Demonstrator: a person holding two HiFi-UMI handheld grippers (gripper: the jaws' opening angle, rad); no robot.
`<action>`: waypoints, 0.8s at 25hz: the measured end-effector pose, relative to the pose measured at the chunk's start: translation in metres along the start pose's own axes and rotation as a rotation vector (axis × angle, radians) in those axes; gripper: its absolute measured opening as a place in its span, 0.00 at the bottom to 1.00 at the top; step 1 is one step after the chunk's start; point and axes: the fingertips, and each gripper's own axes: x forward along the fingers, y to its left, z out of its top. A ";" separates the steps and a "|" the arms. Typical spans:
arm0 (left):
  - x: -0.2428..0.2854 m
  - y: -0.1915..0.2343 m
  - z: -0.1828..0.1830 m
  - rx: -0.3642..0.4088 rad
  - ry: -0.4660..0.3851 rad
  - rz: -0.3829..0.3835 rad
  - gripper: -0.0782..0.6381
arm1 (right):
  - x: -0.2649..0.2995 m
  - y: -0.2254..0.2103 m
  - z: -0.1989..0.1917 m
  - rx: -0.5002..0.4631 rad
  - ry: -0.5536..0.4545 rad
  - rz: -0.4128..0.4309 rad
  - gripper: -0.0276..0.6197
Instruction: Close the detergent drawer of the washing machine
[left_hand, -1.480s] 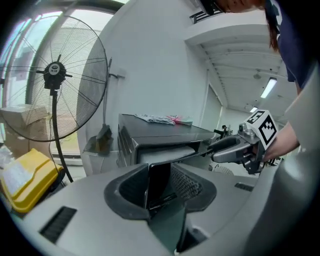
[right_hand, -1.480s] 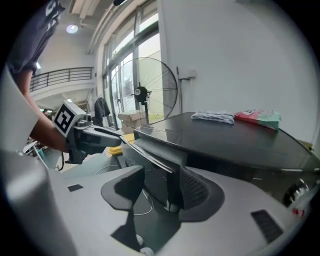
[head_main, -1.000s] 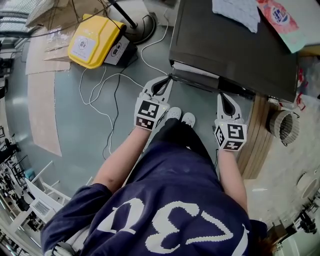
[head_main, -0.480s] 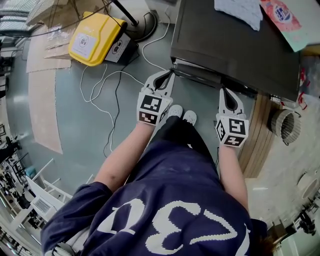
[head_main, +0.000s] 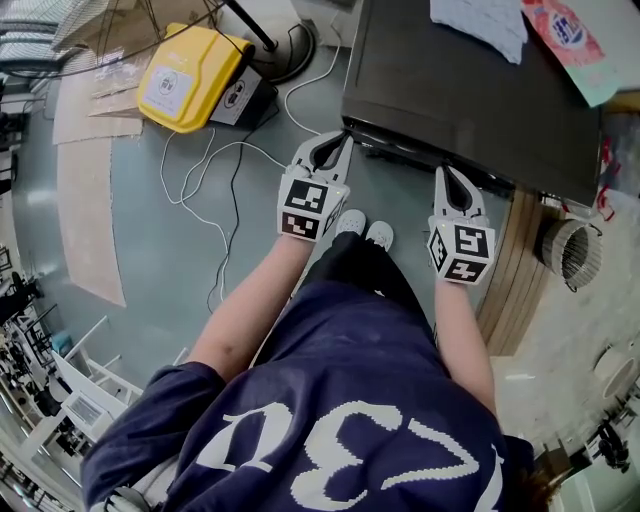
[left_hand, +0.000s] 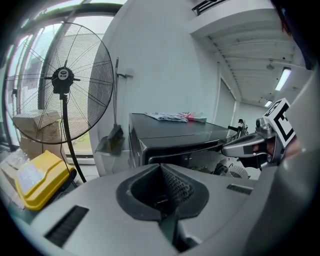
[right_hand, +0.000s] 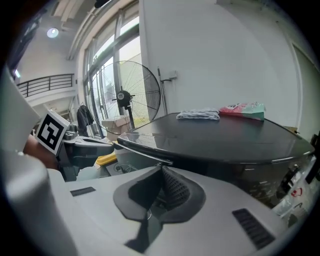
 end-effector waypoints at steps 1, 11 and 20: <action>0.001 0.000 0.001 0.000 -0.001 0.001 0.14 | 0.001 -0.001 0.001 0.003 -0.004 -0.003 0.07; 0.002 0.002 0.002 -0.002 -0.005 0.004 0.14 | 0.002 -0.001 0.002 0.016 -0.017 -0.022 0.07; 0.004 0.002 0.003 0.002 -0.008 0.009 0.14 | 0.005 -0.004 0.003 0.027 -0.031 -0.029 0.07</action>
